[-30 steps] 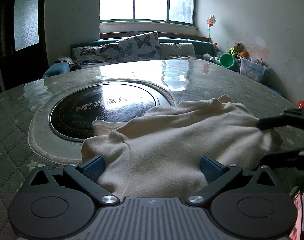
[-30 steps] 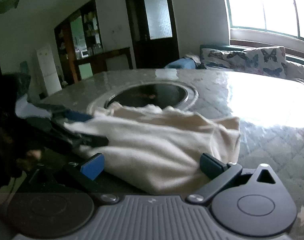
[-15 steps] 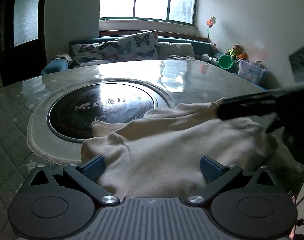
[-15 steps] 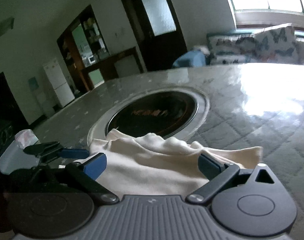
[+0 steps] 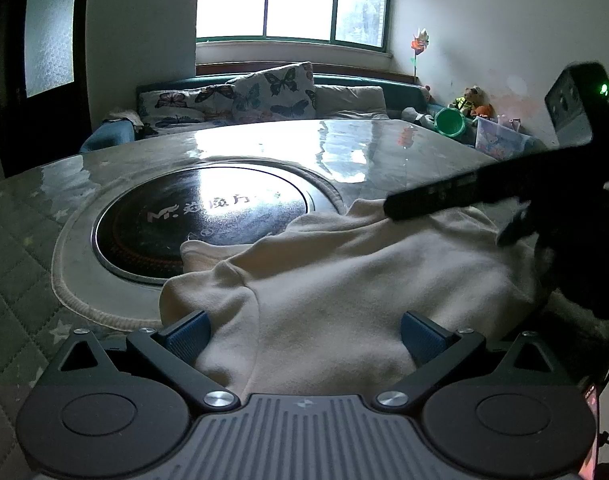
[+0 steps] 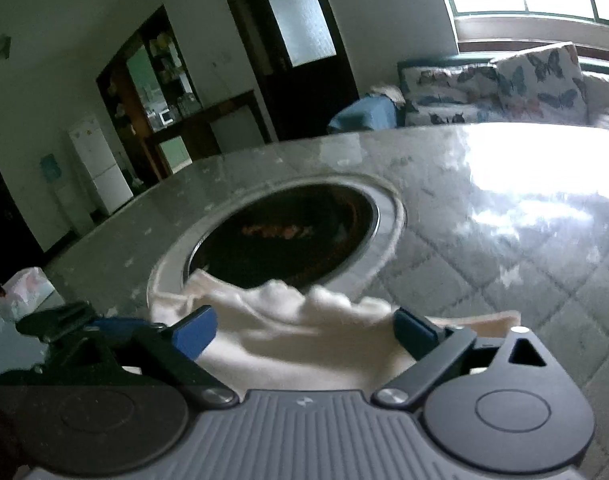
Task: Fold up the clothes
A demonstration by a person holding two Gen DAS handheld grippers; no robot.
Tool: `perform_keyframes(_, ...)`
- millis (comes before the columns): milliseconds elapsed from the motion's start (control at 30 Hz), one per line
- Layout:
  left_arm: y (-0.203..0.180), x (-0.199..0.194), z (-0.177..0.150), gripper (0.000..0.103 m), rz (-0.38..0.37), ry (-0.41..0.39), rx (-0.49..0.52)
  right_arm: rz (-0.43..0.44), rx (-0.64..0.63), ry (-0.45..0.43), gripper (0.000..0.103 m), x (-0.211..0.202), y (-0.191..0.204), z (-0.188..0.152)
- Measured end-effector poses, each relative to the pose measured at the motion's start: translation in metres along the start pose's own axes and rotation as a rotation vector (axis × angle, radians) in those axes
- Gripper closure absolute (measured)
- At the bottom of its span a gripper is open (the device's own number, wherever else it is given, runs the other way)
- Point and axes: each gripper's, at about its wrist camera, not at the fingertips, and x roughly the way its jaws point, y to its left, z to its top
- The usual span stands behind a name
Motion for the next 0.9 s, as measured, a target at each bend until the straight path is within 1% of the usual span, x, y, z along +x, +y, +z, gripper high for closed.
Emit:
perform_keyframes(33, 0.0, 0.0, 0.0, 0.0, -0.001, 0.001, 0.0, 0.005, 0.01, 0.001, 0.019, 0.001, -0.003, 0.005)
perform_keyframes(67, 0.0, 0.0, 0.0, 0.0, -0.002, 0.002, -0.001, 0.011, 0.02, 0.003, 0.023, 0.002, -0.006, 0.009)
perform_keyframes(133, 0.001, -0.001, 0.0, 0.0, -0.001, 0.002, -0.004, 0.001, 0.058, 0.013, 0.041, 0.006, -0.016, 0.017)
perform_keyframes(167, 0.001, 0.0, 0.001, 0.0, 0.0, 0.001, -0.003, 0.0, 0.086, 0.022, 0.045, 0.008, -0.023, 0.019)
perform_keyframes(200, 0.0, 0.0, 0.0, 0.0, 0.002, 0.001, -0.001, 0.001, 0.116, 0.028, 0.053, 0.01, -0.029, 0.022)
perform_keyframes(267, 0.0, 0.0, 0.001, 0.0, 0.002, 0.0, 0.001, -0.008, 0.157, 0.037, 0.059, 0.013, -0.039, 0.024)
perform_keyframes(300, 0.0, 0.0, 0.001, 0.0, 0.002, 0.0, 0.002, -0.022, 0.179, 0.052, 0.065, 0.017, -0.045, 0.024)
perform_keyframes(333, 0.001, 0.001, 0.001, 0.0, 0.001, 0.0, 0.002, -0.032, 0.186, 0.066, 0.065, 0.02, -0.048, 0.024)
perform_keyframes(400, 0.001, 0.001, 0.001, 0.0, 0.001, 0.001, 0.003, -0.024, 0.183, 0.086, 0.066, 0.024, -0.05, 0.022)
perform_keyframes(467, 0.001, 0.001, 0.001, 0.0, 0.001, 0.0, 0.004, -0.018, 0.169, 0.098, 0.075, 0.026, -0.048, 0.02)
perform_keyframes(533, 0.001, 0.001, 0.001, 0.0, 0.002, 0.0, 0.007, -0.041, 0.153, 0.068, 0.093, 0.023, -0.045, 0.019)
perform_keyframes(600, 0.0, 0.001, 0.001, 0.0, 0.003, 0.0, 0.009, -0.064, 0.137, 0.038, 0.098, 0.02, -0.042, 0.019)
perform_keyframes(667, 0.0, 0.001, 0.001, 0.0, 0.003, 0.0, 0.011, -0.087, 0.121, 0.008, 0.099, 0.017, -0.039, 0.019)
perform_keyframes(700, 0.0, 0.001, 0.001, 0.0, 0.003, 0.0, 0.012, -0.098, 0.12, -0.022, 0.1, 0.013, -0.038, 0.02)
perform_keyframes(733, -0.001, 0.001, 0.001, 0.0, 0.004, 0.0, 0.013, -0.111, 0.117, -0.038, 0.103, 0.011, -0.037, 0.02)
perform_keyframes(800, -0.001, 0.001, 0.001, 0.0, 0.007, 0.0, 0.016, -0.142, 0.098, -0.041, 0.102, 0.013, -0.036, 0.024)
perform_keyframes(833, -0.002, 0.001, 0.001, 0.0, 0.007, 0.001, 0.017, -0.139, 0.106, -0.021, 0.102, 0.016, -0.038, 0.024)
perform_keyframes(900, -0.002, 0.001, 0.001, 0.0, 0.007, 0.001, 0.016, -0.16, 0.091, -0.021, 0.101, 0.018, -0.037, 0.023)
